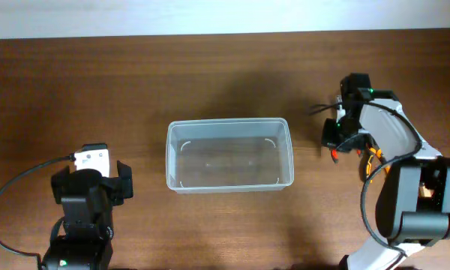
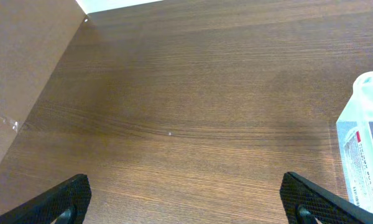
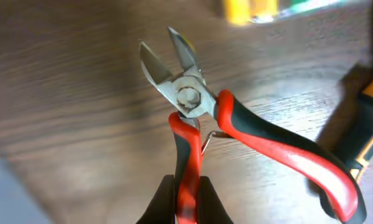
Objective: Pack container
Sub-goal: 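Close the right gripper on the red pliers and lift, then carry the red pliers left over the clear container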
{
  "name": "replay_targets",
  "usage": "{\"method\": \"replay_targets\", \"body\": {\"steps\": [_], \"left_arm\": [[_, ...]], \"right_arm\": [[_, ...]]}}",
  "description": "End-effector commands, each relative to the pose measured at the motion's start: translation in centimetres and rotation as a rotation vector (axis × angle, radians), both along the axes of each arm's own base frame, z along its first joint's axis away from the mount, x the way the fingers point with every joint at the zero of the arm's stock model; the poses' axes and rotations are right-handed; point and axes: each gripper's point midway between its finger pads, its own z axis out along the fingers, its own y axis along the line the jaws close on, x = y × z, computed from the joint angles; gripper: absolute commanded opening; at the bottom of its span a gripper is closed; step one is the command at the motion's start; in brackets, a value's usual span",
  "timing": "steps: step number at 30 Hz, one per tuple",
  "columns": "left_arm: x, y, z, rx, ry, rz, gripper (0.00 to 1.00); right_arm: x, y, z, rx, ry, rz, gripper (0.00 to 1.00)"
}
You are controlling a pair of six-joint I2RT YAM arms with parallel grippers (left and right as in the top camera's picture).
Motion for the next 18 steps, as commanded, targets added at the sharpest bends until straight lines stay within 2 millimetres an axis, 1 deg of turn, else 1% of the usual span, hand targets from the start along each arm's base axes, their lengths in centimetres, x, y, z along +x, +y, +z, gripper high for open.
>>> {"method": "replay_targets", "body": {"steps": [1,2,6,10,14,18], "left_arm": [[0.1,0.0,0.9,0.016,-0.016,-0.007,0.99],[0.1,0.0,0.9,0.016,-0.016,-0.007,0.99],[0.1,0.0,0.9,0.016,-0.016,-0.007,0.99],[0.1,0.0,1.0,0.016,-0.016,-0.007,0.99],[0.1,0.0,0.9,0.016,-0.016,-0.007,0.99],[0.1,0.0,0.9,0.016,-0.016,-0.007,0.99]], "right_arm": [[1.7,3.2,3.5,0.004,-0.083,0.147,0.04],[1.7,3.9,3.8,0.005,-0.083,0.164,0.04],[1.6,7.6,5.5,0.009,-0.087,0.266,0.04],[1.5,10.3,7.4,0.004,-0.099,0.344,0.04],[1.5,11.7,9.3,-0.017,-0.125,0.389,0.04],[1.8,12.0,11.1,-0.044,-0.157,0.405,0.04]]}}
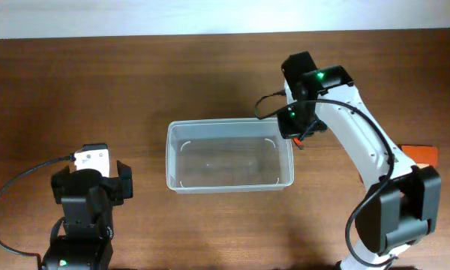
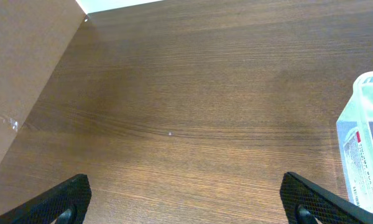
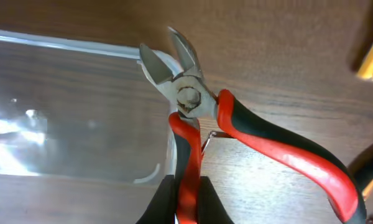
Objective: Pack container
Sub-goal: 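Carry the red pliers left over the clear container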
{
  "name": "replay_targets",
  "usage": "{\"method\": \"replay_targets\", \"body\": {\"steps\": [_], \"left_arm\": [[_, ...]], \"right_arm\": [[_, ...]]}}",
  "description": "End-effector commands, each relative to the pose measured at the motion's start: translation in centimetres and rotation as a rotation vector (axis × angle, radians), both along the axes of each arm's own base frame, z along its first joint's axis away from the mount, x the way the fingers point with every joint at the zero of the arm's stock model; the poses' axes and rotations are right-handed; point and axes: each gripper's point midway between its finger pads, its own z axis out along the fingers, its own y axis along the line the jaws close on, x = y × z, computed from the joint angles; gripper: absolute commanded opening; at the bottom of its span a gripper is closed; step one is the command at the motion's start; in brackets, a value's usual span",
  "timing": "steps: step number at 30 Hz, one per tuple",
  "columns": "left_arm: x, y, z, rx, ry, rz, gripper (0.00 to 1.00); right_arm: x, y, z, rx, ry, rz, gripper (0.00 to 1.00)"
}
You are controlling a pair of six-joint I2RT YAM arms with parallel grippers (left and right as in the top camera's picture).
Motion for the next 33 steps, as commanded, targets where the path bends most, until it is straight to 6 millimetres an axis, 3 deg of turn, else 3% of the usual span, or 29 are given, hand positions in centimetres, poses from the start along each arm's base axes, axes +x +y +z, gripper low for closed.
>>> {"method": "replay_targets", "body": {"steps": [1,8,20,33], "left_arm": [[0.1,0.0,0.9,0.016,-0.016,-0.007,0.99],[0.1,0.0,0.9,0.016,-0.016,-0.007,0.99],[0.1,0.0,0.9,0.016,-0.016,-0.007,0.99],[0.1,0.0,0.9,0.016,-0.016,-0.007,0.99]], "right_arm": [[0.8,0.0,3.4,-0.017,-0.097,0.018,0.04],[-0.9,1.6,4.6,-0.014,-0.076,0.082,0.04],[-4.2,9.7,4.6,-0.006,-0.098,0.418,0.04],[-5.3,12.5,2.8,0.001,-0.074,0.646,0.05]]}}
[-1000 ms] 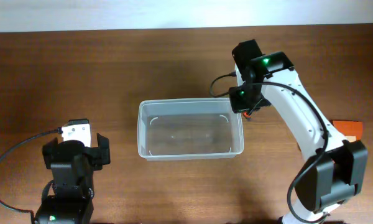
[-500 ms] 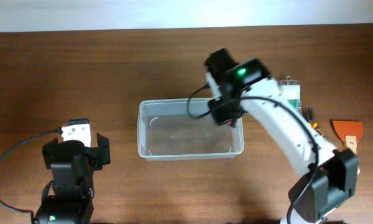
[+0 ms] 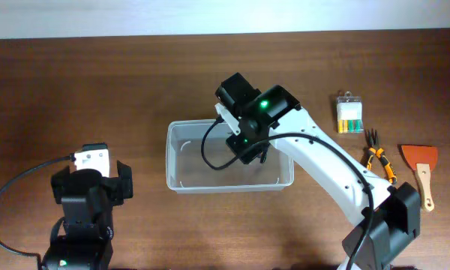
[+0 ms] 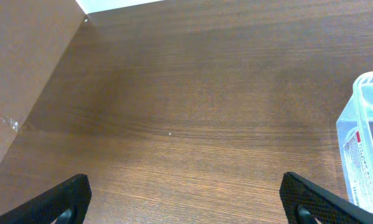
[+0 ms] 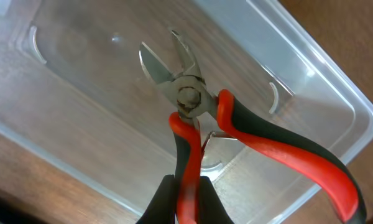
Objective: Pack container
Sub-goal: 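Carry the red pliers left over the clear container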
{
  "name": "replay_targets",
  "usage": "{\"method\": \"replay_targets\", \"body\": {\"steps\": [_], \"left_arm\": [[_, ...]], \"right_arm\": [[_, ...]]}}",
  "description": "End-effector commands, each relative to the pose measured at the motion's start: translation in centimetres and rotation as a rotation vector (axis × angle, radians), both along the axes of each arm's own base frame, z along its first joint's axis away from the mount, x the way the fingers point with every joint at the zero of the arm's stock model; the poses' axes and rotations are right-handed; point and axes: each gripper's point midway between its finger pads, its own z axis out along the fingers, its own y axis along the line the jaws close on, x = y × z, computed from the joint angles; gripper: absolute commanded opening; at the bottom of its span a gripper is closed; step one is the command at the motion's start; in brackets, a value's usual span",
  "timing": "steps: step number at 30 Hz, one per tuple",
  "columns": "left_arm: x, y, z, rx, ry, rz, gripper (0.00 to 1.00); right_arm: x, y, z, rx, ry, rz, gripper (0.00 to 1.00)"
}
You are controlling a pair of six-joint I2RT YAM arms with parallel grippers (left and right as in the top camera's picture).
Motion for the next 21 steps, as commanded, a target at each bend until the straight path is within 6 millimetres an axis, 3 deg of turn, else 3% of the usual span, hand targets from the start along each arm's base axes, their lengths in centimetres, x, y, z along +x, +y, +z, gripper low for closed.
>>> {"method": "replay_targets", "body": {"steps": [1,21], "left_arm": [[0.1,0.0,0.9,0.016,-0.016,-0.007,0.99],[0.1,0.0,0.9,0.016,-0.016,-0.007,0.99]], "right_arm": [[-0.4,0.9,-0.6,0.017,0.031,0.098,0.05],[-1.0,1.4,-4.7,-0.022,0.151,0.229,0.05]]}}
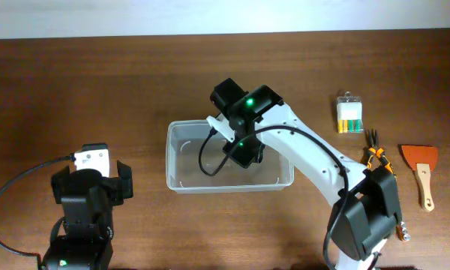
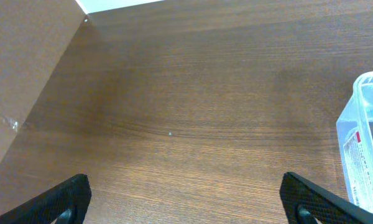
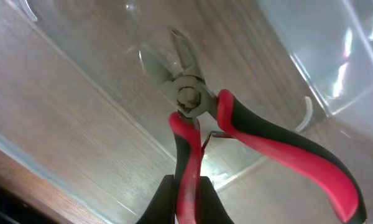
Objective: Pack container
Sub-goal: 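Carry the red pliers left over the clear container, then lower the pliers into the container and open the right gripper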
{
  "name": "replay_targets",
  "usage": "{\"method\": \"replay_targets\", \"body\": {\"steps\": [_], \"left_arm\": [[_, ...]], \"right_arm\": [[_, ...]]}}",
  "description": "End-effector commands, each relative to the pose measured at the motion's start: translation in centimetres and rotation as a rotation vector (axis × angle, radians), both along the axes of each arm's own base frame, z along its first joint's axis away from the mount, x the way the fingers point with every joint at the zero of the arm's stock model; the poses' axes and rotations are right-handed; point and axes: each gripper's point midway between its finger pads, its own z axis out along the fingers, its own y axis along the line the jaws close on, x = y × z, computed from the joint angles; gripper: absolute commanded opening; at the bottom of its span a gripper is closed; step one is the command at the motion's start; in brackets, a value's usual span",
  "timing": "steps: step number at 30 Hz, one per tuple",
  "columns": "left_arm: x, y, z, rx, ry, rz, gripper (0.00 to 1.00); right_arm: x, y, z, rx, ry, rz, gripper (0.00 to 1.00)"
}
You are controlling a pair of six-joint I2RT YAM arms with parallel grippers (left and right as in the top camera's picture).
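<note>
The clear plastic container (image 1: 180,161) sits mid-table, and its corner (image 2: 363,124) shows at the right of the left wrist view. My right gripper (image 3: 188,186) is shut on one red-and-black handle of the side cutters (image 3: 189,99). It holds them low inside the container (image 3: 81,112), blades pointing at the floor of it. In the overhead view the right arm (image 1: 244,142) covers the cutters. My left gripper (image 2: 186,199) rests open over bare wood to the left of the container.
At the right of the table lie a pack of batteries (image 1: 349,114), orange-handled pliers (image 1: 376,159) and a scraper with a wooden handle (image 1: 421,172). The left arm base (image 1: 86,195) stands at the front left. A cardboard wall (image 2: 25,68) shows left.
My right gripper, still holding the cutters, has dropped lower into the container and shifted slightly left. The left arm has not moved.
My right gripper held the cutters over the table at the right, near the other tools. Then it was at the container's right rim, then above the container's inside, and now low within it. The left gripper stayed open and still throughout.
</note>
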Motion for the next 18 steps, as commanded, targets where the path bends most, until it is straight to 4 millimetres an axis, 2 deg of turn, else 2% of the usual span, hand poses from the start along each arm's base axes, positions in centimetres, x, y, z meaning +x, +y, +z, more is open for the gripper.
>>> {"method": "replay_targets", "body": {"steps": [1,18], "left_arm": [[0.1,0.0,0.9,0.016,-0.016,-0.007,0.99],[0.1,0.0,0.9,0.016,-0.016,-0.007,0.99]], "right_arm": [[-0.7,0.9,-1.0,0.028,0.052,0.058,0.05],[-0.2,1.5,-6.6,-0.016,0.141,0.054,0.05]]}}
